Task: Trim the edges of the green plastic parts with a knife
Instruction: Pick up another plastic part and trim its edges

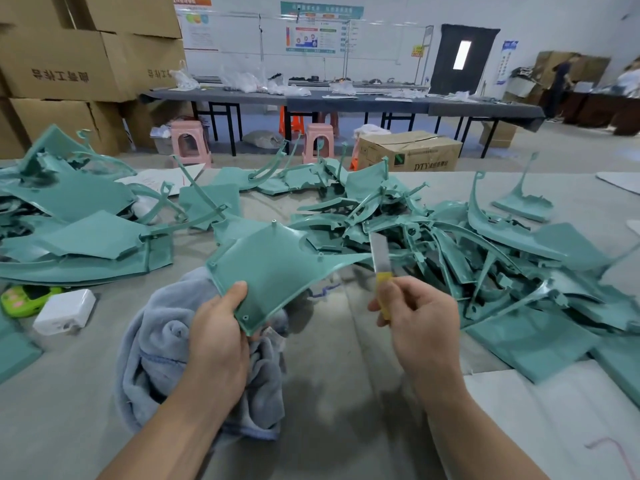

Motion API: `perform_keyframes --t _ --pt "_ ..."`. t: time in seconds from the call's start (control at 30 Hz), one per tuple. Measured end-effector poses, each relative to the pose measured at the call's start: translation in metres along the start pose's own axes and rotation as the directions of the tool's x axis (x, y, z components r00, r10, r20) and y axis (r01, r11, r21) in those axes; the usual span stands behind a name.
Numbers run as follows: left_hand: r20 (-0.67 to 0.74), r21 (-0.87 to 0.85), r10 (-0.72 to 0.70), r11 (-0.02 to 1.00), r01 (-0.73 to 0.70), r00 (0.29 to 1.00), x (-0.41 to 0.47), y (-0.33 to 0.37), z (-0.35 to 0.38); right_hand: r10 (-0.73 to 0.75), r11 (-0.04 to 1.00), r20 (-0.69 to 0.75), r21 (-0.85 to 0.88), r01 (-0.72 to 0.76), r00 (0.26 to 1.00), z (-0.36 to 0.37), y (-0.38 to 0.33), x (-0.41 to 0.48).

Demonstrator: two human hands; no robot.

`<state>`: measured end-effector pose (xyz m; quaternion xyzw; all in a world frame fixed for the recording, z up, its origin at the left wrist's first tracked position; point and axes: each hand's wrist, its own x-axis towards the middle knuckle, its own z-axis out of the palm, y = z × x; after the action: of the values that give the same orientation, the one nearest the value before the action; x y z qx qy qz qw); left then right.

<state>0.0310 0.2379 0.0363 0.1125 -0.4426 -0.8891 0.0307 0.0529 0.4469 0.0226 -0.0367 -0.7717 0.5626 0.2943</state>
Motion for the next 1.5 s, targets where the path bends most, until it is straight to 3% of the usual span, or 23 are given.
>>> perform_keyframes --t 0.1,0.23,0.3,0.5,0.63,0.73,0.83,0.9,1.03,1.1,1.27,1.4,1.5 --pt "-0.061 0.012 0.086 0.996 -0.086 0.994 0.002 0.001 -0.001 -0.015 1.000 0.083 0.011 0.014 0.996 0.009 -0.002 -0.002" --pt "-0.099 0.043 0.135 0.990 -0.131 0.986 0.005 0.002 -0.003 0.308 0.940 -0.103 -0.119 -0.319 0.946 -0.002 0.009 0.011" --pt "-0.122 0.055 0.134 0.990 -0.128 0.983 0.006 0.002 -0.003 0.397 0.910 -0.170 -0.058 -0.411 0.902 -0.010 0.013 0.015" --pt "-0.169 0.036 0.117 0.993 -0.113 0.979 0.010 0.005 -0.007 0.227 0.970 -0.141 0.124 -0.211 0.964 -0.002 0.003 0.008" --pt "-0.190 0.052 0.132 0.991 -0.124 0.973 0.010 0.004 -0.006 0.333 0.924 -0.142 0.245 -0.293 0.932 -0.002 -0.001 0.007" --pt "-0.199 0.062 0.139 0.990 -0.129 0.970 0.011 0.002 -0.005 0.428 0.832 -0.035 0.407 -0.378 0.903 -0.004 -0.007 0.005" --pt "-0.177 0.077 0.151 0.987 -0.140 0.972 0.011 0.000 -0.005 0.271 0.892 0.116 0.342 -0.295 0.955 -0.001 -0.012 -0.003" --pt "-0.161 0.072 0.149 0.988 -0.139 0.976 0.010 0.001 -0.006 0.249 0.925 0.161 0.254 -0.284 0.955 0.002 -0.011 -0.006" --pt "-0.134 0.037 0.126 0.992 -0.122 0.983 0.008 0.004 -0.008 0.371 0.906 -0.166 -0.149 -0.395 0.914 -0.008 0.002 0.005" --pt "-0.151 0.066 0.130 0.990 -0.121 0.980 0.006 0.003 -0.006 0.330 0.923 -0.253 -0.118 -0.367 0.910 -0.014 0.007 0.008" --pt "-0.181 0.018 0.093 0.996 -0.092 0.979 0.010 0.006 -0.008 0.255 0.956 -0.130 0.180 -0.231 0.958 -0.004 0.002 0.004" --pt "-0.188 0.028 0.141 0.990 -0.138 0.972 0.011 0.003 -0.008 0.420 0.845 -0.052 0.387 -0.370 0.906 -0.004 0.001 0.006" --pt "-0.165 -0.034 0.163 0.985 -0.171 0.973 0.008 0.002 -0.005 0.624 0.515 0.188 0.632 -0.579 0.759 -0.009 -0.003 0.009"
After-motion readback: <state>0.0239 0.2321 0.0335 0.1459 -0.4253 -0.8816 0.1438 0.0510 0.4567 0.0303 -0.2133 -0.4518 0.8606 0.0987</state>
